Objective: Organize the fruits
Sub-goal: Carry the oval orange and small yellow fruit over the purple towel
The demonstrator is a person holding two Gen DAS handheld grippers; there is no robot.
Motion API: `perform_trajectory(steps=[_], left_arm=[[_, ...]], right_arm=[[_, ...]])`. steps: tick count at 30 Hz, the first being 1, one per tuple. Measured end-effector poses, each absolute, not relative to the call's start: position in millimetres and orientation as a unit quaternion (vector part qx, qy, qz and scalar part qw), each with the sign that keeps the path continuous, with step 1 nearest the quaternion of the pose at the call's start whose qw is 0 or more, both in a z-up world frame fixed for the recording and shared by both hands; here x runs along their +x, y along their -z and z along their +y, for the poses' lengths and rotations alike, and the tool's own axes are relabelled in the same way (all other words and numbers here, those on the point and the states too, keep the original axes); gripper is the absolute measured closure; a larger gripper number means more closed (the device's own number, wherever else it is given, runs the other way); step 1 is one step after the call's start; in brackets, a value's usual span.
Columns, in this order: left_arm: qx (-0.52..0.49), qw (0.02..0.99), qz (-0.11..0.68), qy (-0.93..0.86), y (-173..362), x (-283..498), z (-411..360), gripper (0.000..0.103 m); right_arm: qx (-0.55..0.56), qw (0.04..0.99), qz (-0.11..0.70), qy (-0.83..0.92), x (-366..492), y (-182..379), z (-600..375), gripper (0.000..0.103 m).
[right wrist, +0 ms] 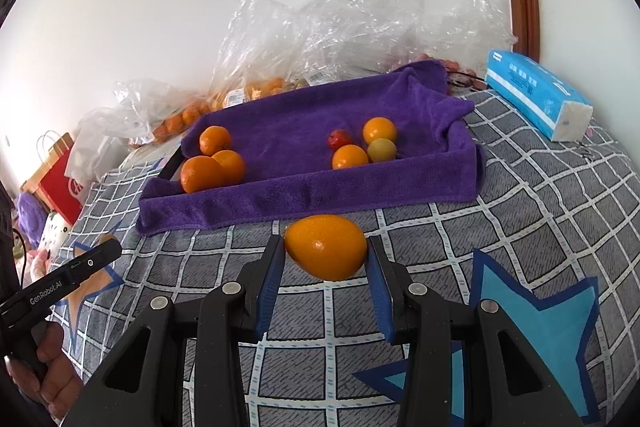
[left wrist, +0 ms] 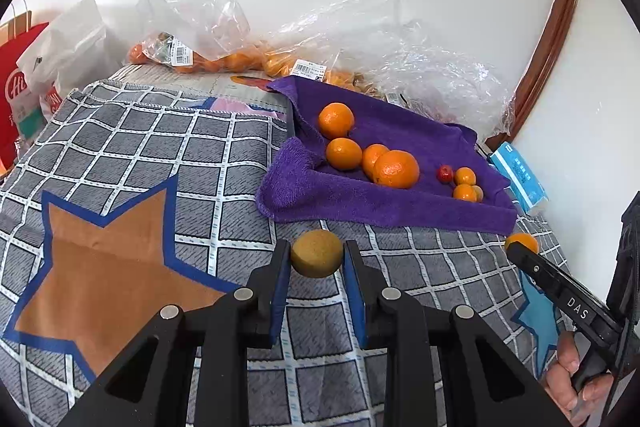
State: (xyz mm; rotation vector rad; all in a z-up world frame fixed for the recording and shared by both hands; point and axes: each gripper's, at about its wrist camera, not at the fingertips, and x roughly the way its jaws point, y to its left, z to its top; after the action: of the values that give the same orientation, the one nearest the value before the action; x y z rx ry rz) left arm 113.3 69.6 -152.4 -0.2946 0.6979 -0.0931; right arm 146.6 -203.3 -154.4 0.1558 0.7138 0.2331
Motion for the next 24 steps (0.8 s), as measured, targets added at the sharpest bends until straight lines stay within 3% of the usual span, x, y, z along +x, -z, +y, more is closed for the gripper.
perform_trajectory(steps=[24], left_arm=[[-0.117,0.94,0.319,0.025,89.8,119.9,63.1,0.078]], right_arm=[[0.097,0.933,0.323,-0.127,155.6,100.8,-217.9,0.062]])
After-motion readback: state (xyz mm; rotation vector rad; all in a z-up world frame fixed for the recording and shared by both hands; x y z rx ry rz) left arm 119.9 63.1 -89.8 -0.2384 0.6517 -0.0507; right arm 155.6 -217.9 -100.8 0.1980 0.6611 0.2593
